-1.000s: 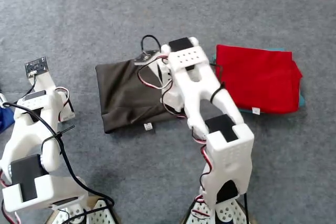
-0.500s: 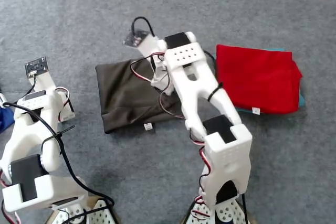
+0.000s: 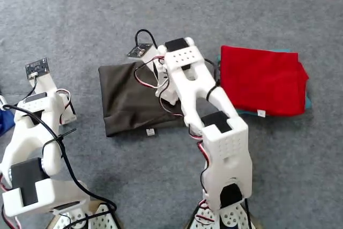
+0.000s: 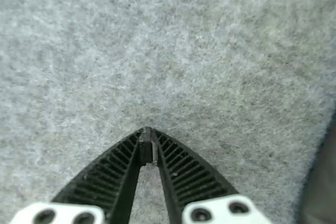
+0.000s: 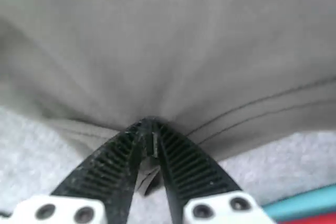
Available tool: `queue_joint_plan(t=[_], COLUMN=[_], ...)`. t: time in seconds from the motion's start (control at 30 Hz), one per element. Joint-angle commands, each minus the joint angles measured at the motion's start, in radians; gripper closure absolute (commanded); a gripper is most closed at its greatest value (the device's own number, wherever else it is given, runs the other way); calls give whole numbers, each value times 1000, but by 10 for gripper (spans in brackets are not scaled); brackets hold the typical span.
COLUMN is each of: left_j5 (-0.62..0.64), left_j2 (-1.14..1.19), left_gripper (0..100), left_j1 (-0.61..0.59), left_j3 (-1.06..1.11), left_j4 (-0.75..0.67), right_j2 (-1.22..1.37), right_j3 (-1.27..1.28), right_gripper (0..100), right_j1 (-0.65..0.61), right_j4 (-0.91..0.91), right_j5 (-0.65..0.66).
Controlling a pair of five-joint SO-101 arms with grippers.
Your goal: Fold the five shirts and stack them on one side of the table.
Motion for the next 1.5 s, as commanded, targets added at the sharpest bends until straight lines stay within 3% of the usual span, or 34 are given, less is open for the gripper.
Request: queue_joint_plan(t=[0.0,0.27,0.67,0.87,0.97,1.03,1.2,1.3,1.47], left_j5=[3,3,3,-17,-8,55,117,117,118], left_j2=[-25,-25,-29,-34,-74,-101,-101,-54,94], left_gripper=[971,971,971,971,971,971,971,971,970], left_j1=[16,16,15,15,15,31,216,311,348], left_j3=[-42,-42,-39,-59,-194,-309,-516,-556,-562], left_j4=[-15,-15,-9,-5,107,180,241,175,15], right_j2=[-59,-151,-280,-533,-567,-532,-305,-153,74], right_j3=[-62,-7,311,117,-4,-30,-54,-140,-328], right_gripper=[984,984,984,984,984,984,984,984,984], right_j1=[25,86,161,189,187,187,170,144,129], right_j4=[91,181,121,138,29,-64,-330,-359,-307], right_j5=[11,11,-31,-38,-38,-69,-296,-339,-359])
